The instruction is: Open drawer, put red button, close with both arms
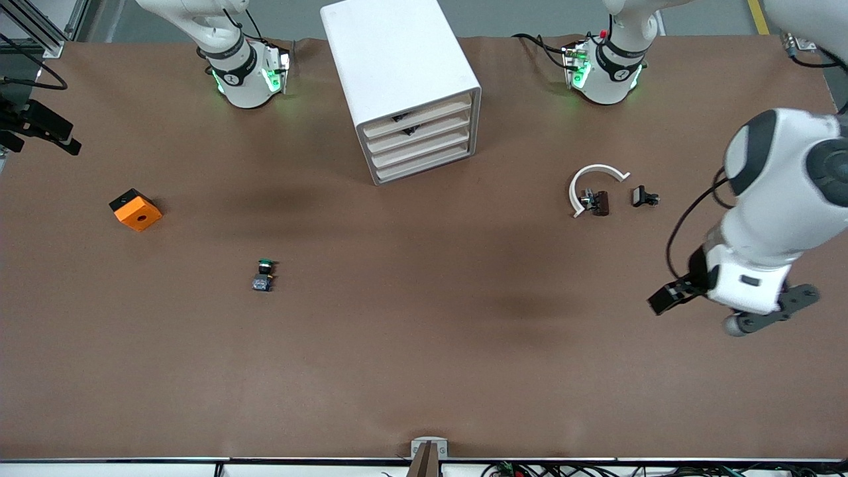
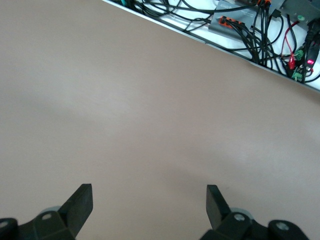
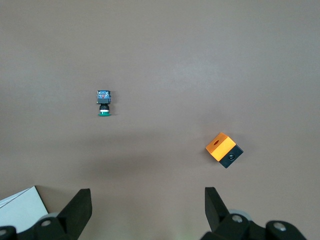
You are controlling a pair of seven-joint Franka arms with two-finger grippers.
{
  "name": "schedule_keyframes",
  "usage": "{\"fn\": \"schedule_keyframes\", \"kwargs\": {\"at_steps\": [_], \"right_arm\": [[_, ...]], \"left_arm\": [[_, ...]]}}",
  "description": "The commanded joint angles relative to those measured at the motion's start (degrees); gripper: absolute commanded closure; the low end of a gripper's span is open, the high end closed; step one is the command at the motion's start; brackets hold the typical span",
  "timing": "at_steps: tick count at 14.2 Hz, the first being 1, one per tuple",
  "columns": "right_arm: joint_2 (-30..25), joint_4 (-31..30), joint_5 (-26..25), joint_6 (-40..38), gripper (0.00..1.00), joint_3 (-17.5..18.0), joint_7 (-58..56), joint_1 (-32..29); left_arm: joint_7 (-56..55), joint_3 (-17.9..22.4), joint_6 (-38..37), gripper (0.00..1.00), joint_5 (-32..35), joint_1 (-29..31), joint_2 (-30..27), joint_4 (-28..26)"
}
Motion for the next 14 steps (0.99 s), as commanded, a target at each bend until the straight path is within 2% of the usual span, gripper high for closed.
{"fn": "schedule_keyframes", "kwargs": {"at_steps": [1, 2, 5, 6, 10, 12, 14], "right_arm": [[-1.23, -1.0, 0.39, 0.19, 0.0, 0.2, 0.93, -0.19], [-1.23, -1.08, 0.39, 0.19, 0.0, 0.2, 0.93, -0.28], [-1.23, -1.09, 0.39, 0.54, 0.0, 0.03, 0.93, -0.63], [-1.23, -1.09, 0.39, 0.54, 0.0, 0.03, 0.93, -0.72], [-1.23, -1.0, 0.48, 0.54, 0.0, 0.12, 0.85, -0.63], [-1.41, -0.91, 0.57, 0.45, 0.0, 0.12, 0.93, -0.54], [-1.5, -0.91, 0.57, -0.07, 0.0, 0.12, 0.93, -0.63]], "left_arm": [[6.14, -0.98, -3.26, 0.0, -6.9, 5.13, -3.17, -0.09], [8.16, -1.33, -3.97, 0.0, -9.46, 6.72, -4.92, -0.09], [13.87, -1.51, -9.5, 0.0, -9.57, 7.35, -6.51, 0.26], [15.55, -1.16, -9.86, 0.0, -9.57, 7.35, -8.69, 0.26], [16.27, -0.98, -13.55, 0.0, -9.83, 7.0, -11.34, 0.17], [16.44, 1.46, -14.86, 0.0, -10.27, 4.47, -13.89, -0.44], [17.57, 7.69, -17.67, 0.0, -10.27, -1.58, -15.82, -0.44]]}}
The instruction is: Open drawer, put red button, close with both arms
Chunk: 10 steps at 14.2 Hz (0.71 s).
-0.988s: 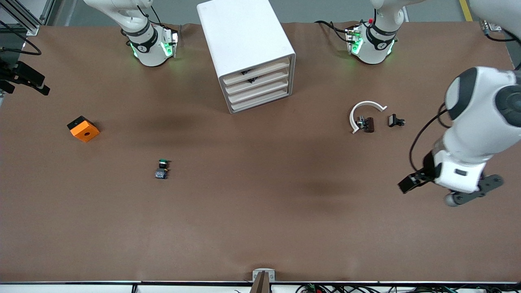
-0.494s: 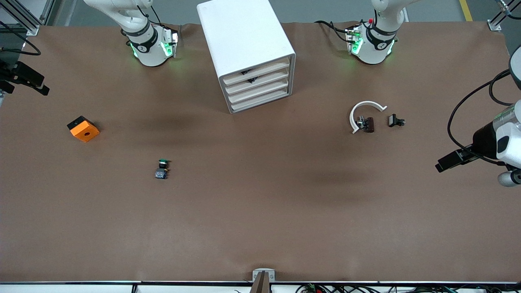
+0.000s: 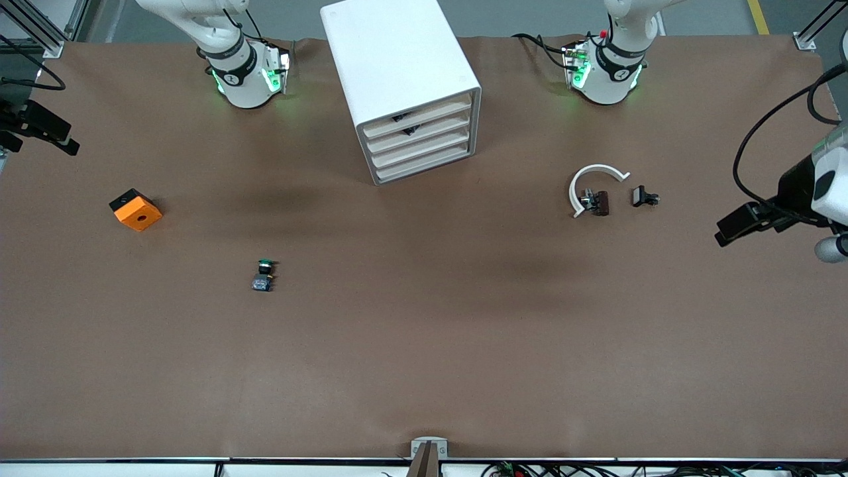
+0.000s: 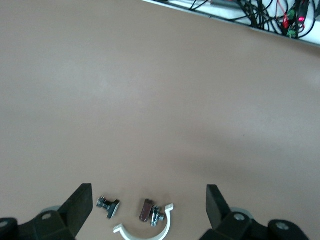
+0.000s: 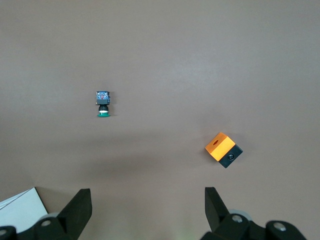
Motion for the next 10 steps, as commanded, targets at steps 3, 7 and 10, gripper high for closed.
{"fn": "schedule_keyframes", "kwargs": {"at_steps": [3, 7, 10], "right_arm": [[-1.45, -0.78, 0.55, -0.27, 0.0, 0.24, 0.25, -0.52], [-1.72, -0.43, 0.55, -0.62, 0.0, 0.59, -0.02, -0.26], [-1.89, -0.51, 0.55, -0.71, 0.0, 0.24, -4.84, -0.52]], "left_arm": [[8.33, 13.03, -4.85, 0.0, -1.4, -11.62, -6.59, -2.86], [14.57, 22.7, -5.29, 0.0, -5.95, -17.26, -13.26, -9.88], [15.03, 23.86, -6.26, 0.0, -6.32, -18.14, -14.94, -10.78]]}}
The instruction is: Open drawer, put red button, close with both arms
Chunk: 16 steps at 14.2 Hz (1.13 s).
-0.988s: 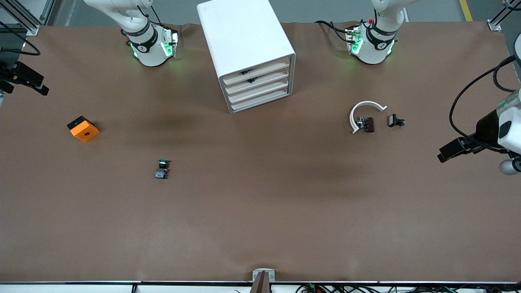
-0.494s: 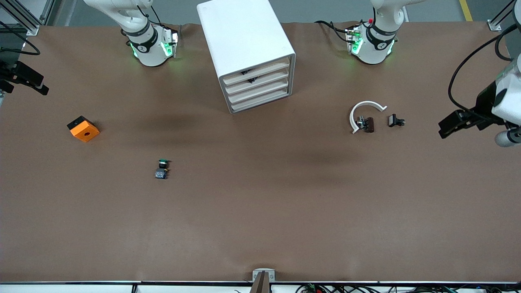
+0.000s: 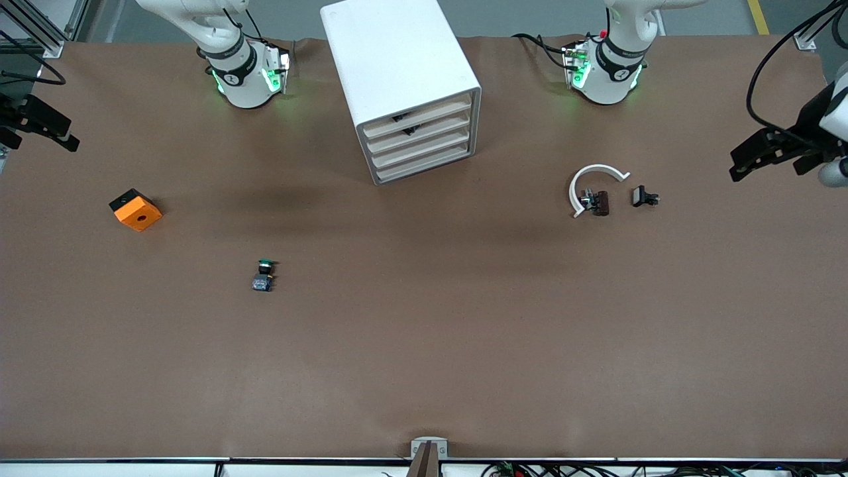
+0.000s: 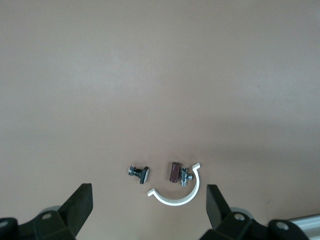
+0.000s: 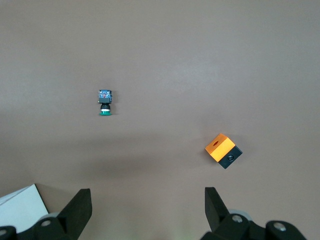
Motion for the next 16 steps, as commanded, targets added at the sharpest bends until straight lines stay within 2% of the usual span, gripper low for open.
{"fn": "schedule_keyframes", "kwargs": {"at_steps": [1, 4, 9, 16], "right_arm": [[-1.2, -0.57, 0.45, -0.51, 0.0, -0.06, -3.04, -0.53], [-1.46, -0.66, 0.36, -1.04, 0.0, -0.06, -3.04, -0.53], [-1.46, -0.66, 0.44, -1.04, 0.0, -0.06, -3.04, -0.53], [-1.38, -0.66, 0.36, -1.04, 0.0, -0.06, -3.04, -0.53]], "left_arm": [[0.82, 1.06, -0.43, 0.0, -1.04, -1.19, -3.46, -3.22], [0.82, 1.06, -0.52, 0.0, -1.04, -0.93, -5.13, -4.72], [0.91, 1.06, -0.52, 0.0, -1.04, -0.84, -4.34, -3.05], [0.82, 0.71, -0.96, 0.0, -1.22, -0.92, -4.08, -3.67]]}}
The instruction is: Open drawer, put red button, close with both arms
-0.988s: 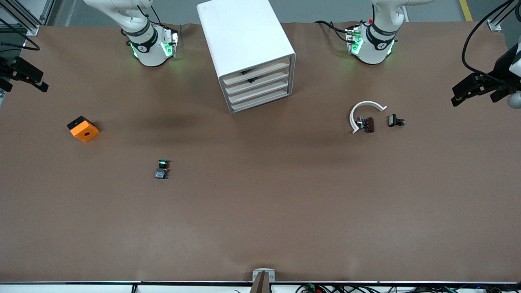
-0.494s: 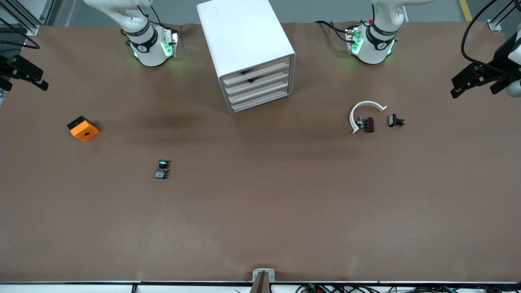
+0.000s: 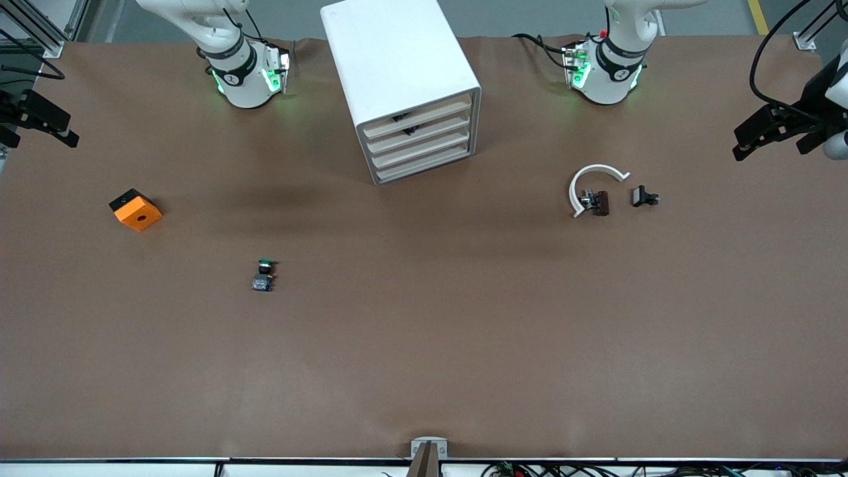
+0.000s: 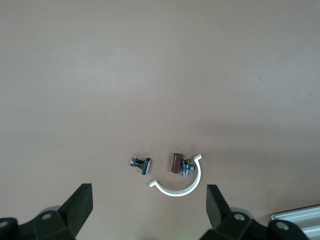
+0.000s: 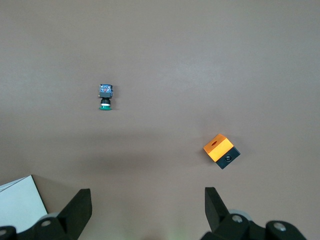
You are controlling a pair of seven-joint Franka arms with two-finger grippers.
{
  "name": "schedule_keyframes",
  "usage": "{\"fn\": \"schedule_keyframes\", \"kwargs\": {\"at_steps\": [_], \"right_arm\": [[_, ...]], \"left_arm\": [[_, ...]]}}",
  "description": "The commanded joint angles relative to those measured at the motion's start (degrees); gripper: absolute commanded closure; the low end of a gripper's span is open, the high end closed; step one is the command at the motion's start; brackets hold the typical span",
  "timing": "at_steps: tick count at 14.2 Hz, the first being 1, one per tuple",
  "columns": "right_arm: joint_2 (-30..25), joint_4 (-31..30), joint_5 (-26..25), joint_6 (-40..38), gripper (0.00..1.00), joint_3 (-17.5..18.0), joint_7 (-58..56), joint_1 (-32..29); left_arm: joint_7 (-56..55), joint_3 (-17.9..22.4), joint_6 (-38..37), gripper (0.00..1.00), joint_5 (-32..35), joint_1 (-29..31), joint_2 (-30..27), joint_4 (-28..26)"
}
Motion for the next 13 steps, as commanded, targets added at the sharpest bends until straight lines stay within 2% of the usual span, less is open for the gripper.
{"fn": "schedule_keyframes", "kwargs": {"at_steps": [1, 13], "right_arm": [[-1.23, -0.66, 0.36, -0.24, 0.0, 0.13, -0.94, -0.53], [-1.23, -0.66, 0.36, -0.77, 0.0, 0.13, -0.86, -0.53]], "left_arm": [[0.86, 0.27, -0.7, 0.0, -1.2, -0.59, -0.51, -0.36], [0.86, 0.27, -0.88, 0.0, -0.94, -0.68, 0.28, 0.35]]}}
